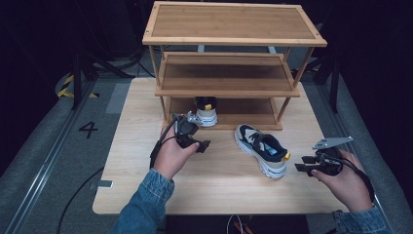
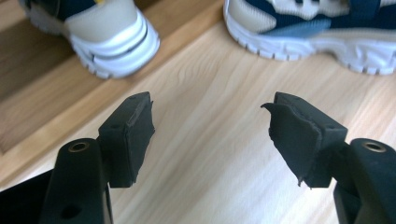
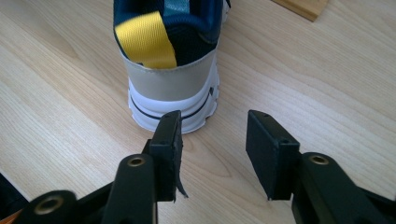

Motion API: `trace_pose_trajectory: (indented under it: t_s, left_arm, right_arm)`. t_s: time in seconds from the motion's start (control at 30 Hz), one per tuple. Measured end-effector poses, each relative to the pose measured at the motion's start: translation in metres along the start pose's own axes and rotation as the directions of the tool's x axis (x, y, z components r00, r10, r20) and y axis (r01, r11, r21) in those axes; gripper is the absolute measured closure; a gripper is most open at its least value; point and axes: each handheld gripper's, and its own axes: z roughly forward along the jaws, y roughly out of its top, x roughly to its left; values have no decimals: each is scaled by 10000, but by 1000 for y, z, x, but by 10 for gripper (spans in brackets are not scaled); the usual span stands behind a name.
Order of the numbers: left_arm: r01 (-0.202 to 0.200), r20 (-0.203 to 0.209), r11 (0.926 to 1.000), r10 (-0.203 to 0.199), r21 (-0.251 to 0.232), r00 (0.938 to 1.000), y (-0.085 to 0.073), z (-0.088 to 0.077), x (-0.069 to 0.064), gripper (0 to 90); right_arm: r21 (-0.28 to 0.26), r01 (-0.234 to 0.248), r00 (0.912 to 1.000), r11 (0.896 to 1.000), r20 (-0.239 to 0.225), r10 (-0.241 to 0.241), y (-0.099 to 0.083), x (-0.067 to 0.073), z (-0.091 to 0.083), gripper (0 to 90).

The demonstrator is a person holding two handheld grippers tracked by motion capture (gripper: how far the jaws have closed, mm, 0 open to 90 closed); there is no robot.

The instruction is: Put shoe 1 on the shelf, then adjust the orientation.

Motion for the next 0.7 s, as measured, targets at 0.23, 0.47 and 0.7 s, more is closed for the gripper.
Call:
trace_pose_trajectory:
  t_s: [0.23,0.47,0.7]
  left_arm:
    - [171,-191,9988,-162,452,9997,-17,-13,4,304]
    - [227,-85,9906,-218,1351,9997,-38,-17,10,287]
    - [250,-89,9754,-237,2188,9997,-53,-14,18,273]
  right_arm:
    - [-61,147,9999,9999,-67,-148,4,1,-3,519]
    - [56,210,9994,9998,-271,-208,5,2,-4,499]
    - [64,323,9985,9995,-452,-320,9,6,-6,490]
